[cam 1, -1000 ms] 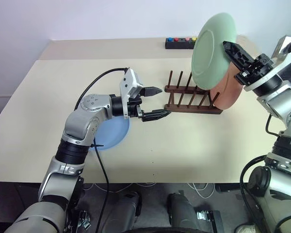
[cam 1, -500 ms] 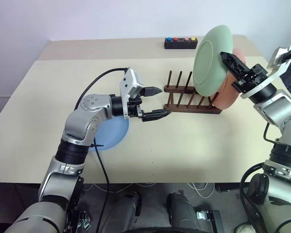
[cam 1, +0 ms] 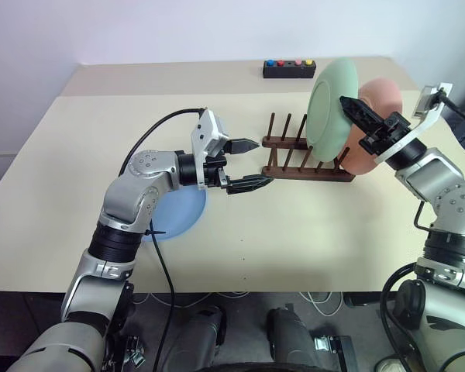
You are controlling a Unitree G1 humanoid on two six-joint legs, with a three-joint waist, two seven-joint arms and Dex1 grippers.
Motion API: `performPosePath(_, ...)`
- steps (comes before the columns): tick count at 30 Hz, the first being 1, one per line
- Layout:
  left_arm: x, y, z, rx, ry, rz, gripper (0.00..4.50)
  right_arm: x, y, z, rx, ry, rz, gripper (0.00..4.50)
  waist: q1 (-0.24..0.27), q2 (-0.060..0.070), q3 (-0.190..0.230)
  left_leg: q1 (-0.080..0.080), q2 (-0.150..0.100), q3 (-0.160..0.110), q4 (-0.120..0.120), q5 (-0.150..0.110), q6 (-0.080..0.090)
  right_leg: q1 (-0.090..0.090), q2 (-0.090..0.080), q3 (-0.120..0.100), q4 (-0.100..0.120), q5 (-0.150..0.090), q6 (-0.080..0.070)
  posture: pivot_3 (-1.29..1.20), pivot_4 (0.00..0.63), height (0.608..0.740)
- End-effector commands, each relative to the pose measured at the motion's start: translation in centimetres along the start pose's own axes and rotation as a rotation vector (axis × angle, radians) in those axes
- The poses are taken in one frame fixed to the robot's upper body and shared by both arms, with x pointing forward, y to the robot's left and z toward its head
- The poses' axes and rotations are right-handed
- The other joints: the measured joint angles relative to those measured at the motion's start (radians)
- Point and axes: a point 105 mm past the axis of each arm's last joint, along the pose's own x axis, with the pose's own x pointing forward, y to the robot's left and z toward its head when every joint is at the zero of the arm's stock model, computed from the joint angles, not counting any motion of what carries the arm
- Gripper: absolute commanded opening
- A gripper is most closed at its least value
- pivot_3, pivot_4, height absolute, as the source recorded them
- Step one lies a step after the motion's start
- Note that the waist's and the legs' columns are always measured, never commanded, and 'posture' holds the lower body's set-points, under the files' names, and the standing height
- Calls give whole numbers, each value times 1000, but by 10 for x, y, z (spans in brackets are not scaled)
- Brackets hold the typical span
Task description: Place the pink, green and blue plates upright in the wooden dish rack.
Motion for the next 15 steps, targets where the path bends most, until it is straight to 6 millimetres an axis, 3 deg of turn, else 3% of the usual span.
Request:
performPosePath(1, -2, 0, 12, 52, -30, 2, 4500, 0, 13, 11, -55, -29, 55, 1470, -1, 0, 0, 0, 0, 0, 0, 0, 0, 0, 0, 0, 0, 0, 0, 0, 150, 740)
performPosePath(7, -1, 0, 12, 49, -32, 0, 4500, 0, 16, 11, -94, -12, 52, 4427, 0, 0, 0, 0, 0, 0, 0, 0, 0, 0, 0, 0, 0, 0, 0, 0, 150, 740)
performPosePath(9, -1, -1, 12, 48, -31, 0, 4500, 1, 19, 12, -119, -9, 56, 4427, 0, 0, 0, 0, 0, 0, 0, 0, 0, 0, 0, 0, 0, 0, 0, 0, 150, 740)
performPosePath(15, -1, -1, 12, 47, -33, -5, 4500, 2, 28, 22, -417, 17, 52, 4427, 0, 0, 0, 0, 0, 0, 0, 0, 0, 0, 0, 0, 0, 0, 0, 0, 150, 740)
